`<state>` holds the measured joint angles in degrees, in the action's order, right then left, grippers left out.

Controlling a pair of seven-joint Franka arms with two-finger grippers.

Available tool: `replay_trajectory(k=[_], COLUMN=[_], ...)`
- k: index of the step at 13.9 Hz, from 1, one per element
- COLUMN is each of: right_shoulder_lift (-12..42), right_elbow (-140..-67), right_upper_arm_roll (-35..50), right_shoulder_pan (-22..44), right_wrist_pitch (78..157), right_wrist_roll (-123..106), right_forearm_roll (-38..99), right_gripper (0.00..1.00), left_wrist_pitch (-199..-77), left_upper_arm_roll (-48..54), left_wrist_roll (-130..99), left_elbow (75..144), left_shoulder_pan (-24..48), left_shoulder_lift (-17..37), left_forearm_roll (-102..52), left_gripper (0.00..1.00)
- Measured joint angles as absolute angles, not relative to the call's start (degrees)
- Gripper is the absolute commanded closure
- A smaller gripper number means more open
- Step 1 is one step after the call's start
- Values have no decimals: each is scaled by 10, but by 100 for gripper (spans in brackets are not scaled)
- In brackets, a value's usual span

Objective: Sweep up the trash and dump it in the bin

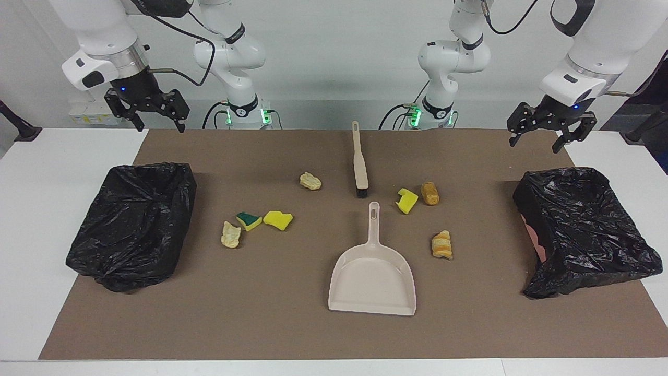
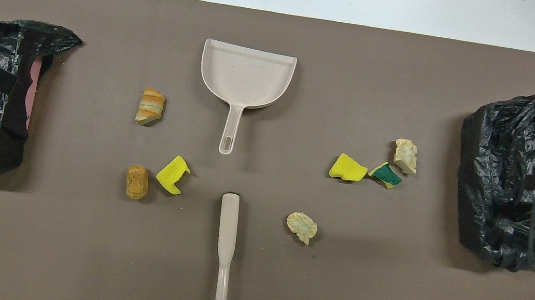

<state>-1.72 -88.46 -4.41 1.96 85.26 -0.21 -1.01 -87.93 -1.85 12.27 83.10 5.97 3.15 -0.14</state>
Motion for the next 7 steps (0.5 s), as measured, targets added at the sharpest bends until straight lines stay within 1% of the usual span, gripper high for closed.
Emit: replay_trajectory(k=[7], right_shoulder_lift=[-18], right_elbow=[-886], right_upper_arm_roll=[-39], right_shoulder_pan=[22], right_wrist_pitch=[853], right_wrist_roll=[-2], right_forearm_roll=[-10], right_gripper=[0], left_wrist_pitch=[-879], left_upper_arm_roll=[-21], left_wrist_roll=[123], left_elbow=[831], left_shoulder_pan=[66], left_shoulder_lift=[31], left_forearm_roll=[-1], left_gripper=[0])
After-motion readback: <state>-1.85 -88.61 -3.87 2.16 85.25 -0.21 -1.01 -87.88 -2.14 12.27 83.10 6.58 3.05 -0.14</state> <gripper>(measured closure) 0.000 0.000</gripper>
